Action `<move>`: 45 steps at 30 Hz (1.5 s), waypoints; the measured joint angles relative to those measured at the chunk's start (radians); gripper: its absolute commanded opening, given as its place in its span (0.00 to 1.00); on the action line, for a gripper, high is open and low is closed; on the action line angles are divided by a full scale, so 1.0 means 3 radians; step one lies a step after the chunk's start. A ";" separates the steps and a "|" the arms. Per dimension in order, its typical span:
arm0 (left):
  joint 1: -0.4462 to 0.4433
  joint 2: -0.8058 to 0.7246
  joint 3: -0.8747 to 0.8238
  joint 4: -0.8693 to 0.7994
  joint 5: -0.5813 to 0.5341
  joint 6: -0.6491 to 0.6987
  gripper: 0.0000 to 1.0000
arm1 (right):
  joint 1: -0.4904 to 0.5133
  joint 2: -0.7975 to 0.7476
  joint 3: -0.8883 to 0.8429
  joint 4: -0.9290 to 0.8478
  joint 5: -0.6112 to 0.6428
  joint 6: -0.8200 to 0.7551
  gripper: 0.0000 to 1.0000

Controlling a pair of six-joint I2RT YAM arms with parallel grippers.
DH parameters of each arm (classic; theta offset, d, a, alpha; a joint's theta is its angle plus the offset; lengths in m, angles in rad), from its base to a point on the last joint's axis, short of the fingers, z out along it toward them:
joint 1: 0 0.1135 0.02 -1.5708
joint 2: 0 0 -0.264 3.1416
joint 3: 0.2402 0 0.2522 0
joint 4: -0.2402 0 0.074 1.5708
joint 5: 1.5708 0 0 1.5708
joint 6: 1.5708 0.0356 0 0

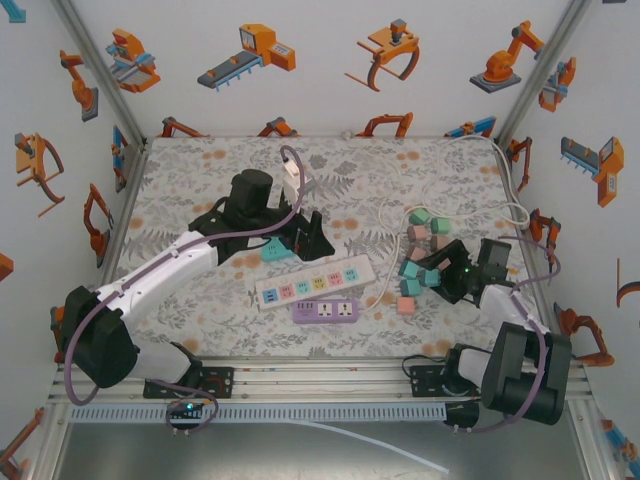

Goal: Pull the plug off the socket

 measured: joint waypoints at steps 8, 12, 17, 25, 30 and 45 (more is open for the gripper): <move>-0.0001 0.0000 0.0000 -0.0001 -0.0046 0.0001 0.97 | 0.0000 -0.0245 0.0074 -0.0473 0.0310 -0.0039 0.77; -0.0001 -0.0018 0.0000 -0.0014 -0.0130 0.0001 0.97 | 0.0000 -0.0412 0.0318 -0.0919 0.0504 -0.0136 0.77; -0.0001 -0.0169 -0.0020 -0.0036 -0.0394 -0.0003 0.97 | 0.0011 -0.0548 0.0727 -0.1237 0.0746 -0.0301 0.77; 0.0013 -0.0641 -0.0397 0.0099 -0.1228 -0.0048 0.97 | 0.0304 -0.0365 0.1030 -0.0724 0.1124 -0.1002 0.78; 0.0205 -0.0750 -0.0590 0.0076 -0.1678 -0.0042 0.97 | 0.0383 -0.0086 0.0759 0.0150 0.1270 -0.1553 0.81; 0.1345 -0.1429 -0.2046 0.0426 -0.2265 -0.0085 0.97 | 0.0429 0.1208 0.0123 0.2471 0.0941 -0.2274 0.84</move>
